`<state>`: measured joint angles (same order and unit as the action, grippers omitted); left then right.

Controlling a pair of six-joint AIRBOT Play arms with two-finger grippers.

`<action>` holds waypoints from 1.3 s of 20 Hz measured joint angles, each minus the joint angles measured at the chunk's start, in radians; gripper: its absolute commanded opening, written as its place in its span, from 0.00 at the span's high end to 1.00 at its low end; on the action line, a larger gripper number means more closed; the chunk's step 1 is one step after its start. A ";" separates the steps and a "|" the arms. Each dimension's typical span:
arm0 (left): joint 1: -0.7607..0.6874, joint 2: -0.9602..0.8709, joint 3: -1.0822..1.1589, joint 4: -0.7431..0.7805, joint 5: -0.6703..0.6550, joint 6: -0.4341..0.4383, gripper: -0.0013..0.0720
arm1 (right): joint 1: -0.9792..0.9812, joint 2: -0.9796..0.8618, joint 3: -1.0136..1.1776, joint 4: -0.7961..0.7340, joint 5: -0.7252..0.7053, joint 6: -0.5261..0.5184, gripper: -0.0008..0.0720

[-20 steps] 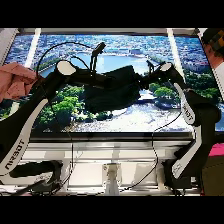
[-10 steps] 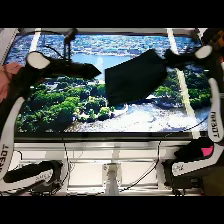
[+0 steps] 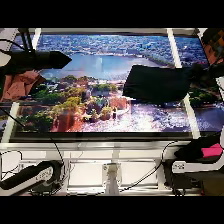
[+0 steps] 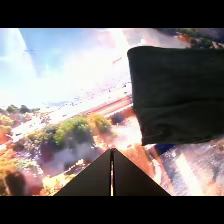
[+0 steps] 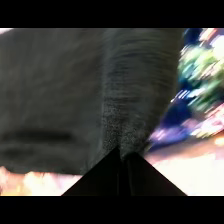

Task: Fold the clothes and pants, and hang the long-sleeved shirts on hangers.

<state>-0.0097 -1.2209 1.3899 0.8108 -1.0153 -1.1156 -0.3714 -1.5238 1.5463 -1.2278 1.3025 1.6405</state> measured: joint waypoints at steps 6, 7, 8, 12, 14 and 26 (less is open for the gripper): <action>0.010 0.006 0.000 0.004 -0.014 0.000 0.94 | 0.049 0.000 -0.077 -0.024 -0.026 -0.010 0.12; 0.010 0.006 0.000 0.004 -0.019 0.000 0.94 | 0.050 0.000 -0.080 -0.055 -0.024 0.000 0.12; 0.010 0.007 0.000 0.004 -0.023 0.000 0.94 | 0.047 0.000 -0.085 -0.086 -0.021 0.011 0.11; 0.010 0.007 0.000 0.004 -0.031 0.000 0.94 | -0.007 -0.005 -0.152 -0.141 -0.012 0.038 0.10; 0.010 0.007 0.000 0.005 -0.032 0.001 0.94 | -0.048 -0.018 -0.220 -0.083 -0.023 0.015 0.10; 0.010 0.007 0.000 0.005 -0.034 0.001 0.94 | 0.079 -0.208 -0.392 0.664 -0.394 -0.250 0.51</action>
<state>0.0006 -1.2140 1.3899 0.8154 -1.0492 -1.1145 -0.2924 -1.7321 1.1542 -0.5636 0.9085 1.3903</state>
